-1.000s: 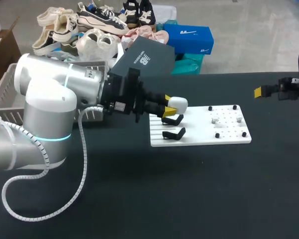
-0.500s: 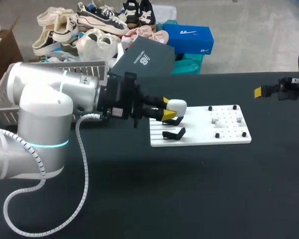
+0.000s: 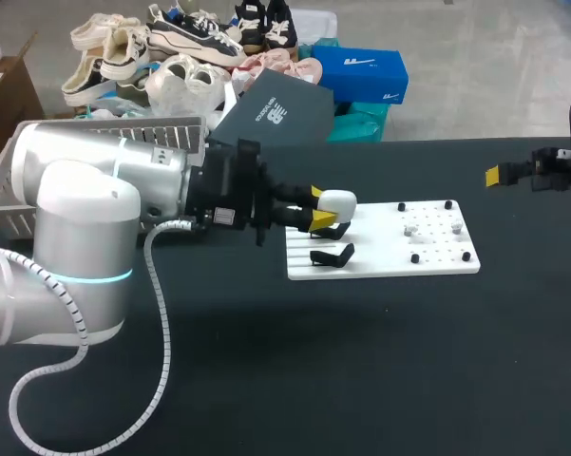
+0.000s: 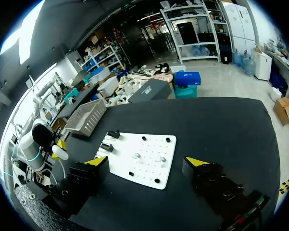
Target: Pick up each earbud case from the left stands, insert the matching earbuds, close the lid, and place the case in the box.
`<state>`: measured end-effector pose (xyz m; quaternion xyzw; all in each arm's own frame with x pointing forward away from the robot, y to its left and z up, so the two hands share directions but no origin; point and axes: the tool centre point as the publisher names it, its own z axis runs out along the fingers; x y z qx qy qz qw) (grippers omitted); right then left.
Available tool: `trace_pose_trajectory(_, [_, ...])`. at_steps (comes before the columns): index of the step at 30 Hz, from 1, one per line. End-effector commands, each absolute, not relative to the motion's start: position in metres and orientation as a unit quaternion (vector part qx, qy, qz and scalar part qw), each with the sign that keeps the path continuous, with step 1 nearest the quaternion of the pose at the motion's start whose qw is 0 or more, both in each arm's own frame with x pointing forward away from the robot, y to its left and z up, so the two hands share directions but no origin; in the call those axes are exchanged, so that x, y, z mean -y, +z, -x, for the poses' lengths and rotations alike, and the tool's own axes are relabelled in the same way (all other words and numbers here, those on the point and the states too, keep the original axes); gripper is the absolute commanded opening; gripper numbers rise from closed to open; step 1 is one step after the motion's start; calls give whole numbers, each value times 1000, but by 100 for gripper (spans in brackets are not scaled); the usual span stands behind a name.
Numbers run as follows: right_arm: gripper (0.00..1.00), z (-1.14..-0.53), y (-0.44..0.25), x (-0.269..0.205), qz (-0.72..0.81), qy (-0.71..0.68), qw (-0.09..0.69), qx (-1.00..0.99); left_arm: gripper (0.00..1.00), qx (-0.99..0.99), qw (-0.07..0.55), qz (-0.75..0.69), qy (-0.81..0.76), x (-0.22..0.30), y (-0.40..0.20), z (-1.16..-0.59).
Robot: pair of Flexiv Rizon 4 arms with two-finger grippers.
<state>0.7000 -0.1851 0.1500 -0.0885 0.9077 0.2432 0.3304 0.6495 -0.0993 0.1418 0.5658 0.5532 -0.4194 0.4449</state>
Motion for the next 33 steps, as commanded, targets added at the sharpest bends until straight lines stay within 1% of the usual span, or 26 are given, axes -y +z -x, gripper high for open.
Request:
trace_pose_trajectory(1, [100, -700, 150, 185, 88, 243, 330, -908, 0, -554, 448, -564, -418, 99, 141, -648])
trace_pose_trajectory(12, [100, -700, 150, 185, 88, 243, 330, -908, 0, -535, 464, -559, -432, 117, 133, -648])
trace_pose_trajectory(19, [100, -693, 149, 185, 99, 240, 325, -909, 0, -529, 458, -550, -456, 124, 124, -655])
trace_pose_trajectory(23, [100, -678, 154, 176, 123, 221, 331, -909, 0, -528, 458, -547, -461, 126, 120, -658])
trace_pose_trajectory(33, [100, -641, 172, 136, 196, 239, 343, -887, 0, -527, 462, -547, -458, 131, 114, -663])
